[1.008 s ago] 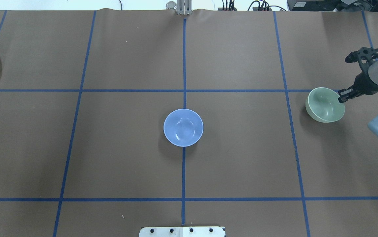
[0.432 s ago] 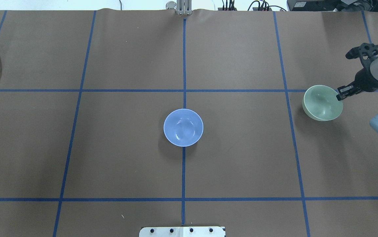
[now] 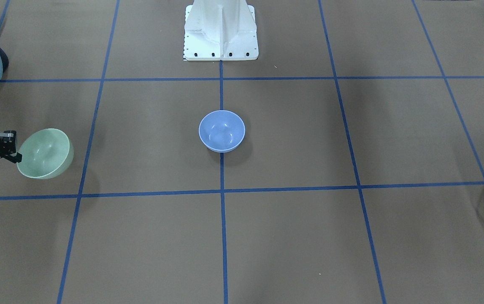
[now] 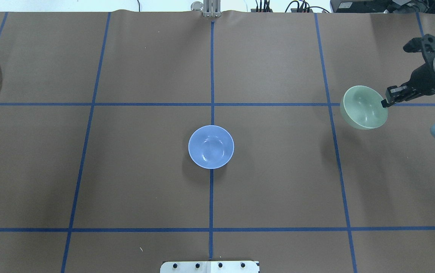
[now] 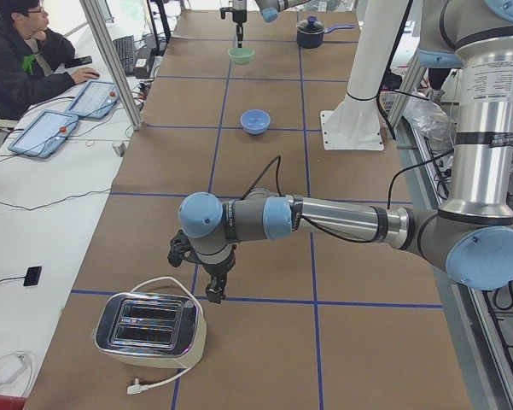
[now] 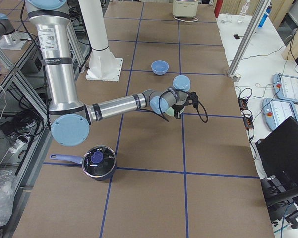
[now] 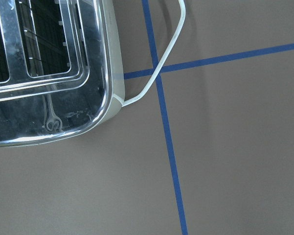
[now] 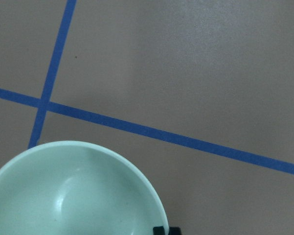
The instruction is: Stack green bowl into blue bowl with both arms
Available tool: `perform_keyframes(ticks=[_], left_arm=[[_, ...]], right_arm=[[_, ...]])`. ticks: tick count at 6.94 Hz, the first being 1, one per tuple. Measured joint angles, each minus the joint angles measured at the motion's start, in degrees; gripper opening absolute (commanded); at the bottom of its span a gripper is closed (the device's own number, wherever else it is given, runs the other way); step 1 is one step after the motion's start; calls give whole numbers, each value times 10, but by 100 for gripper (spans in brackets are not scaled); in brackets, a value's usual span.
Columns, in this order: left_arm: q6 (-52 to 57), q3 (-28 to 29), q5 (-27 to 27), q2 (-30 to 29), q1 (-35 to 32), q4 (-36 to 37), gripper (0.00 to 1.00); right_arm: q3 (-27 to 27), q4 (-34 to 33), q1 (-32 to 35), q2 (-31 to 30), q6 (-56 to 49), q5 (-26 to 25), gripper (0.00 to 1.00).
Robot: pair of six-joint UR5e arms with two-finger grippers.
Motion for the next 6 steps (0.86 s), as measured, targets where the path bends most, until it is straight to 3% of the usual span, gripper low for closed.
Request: perform_keyframes(ticks=[2,4,6], left_arm=[[0,0,0,0,0,0,98],[-1,1,0,0,1,-1,98],[-1,1,0,2,1,-1,98]], right_arm=[[27,0,-72,75,168,-38,0],[45,-19,-181,150,315,-140,0],[57,-145,-276,242,389,-236,0]])
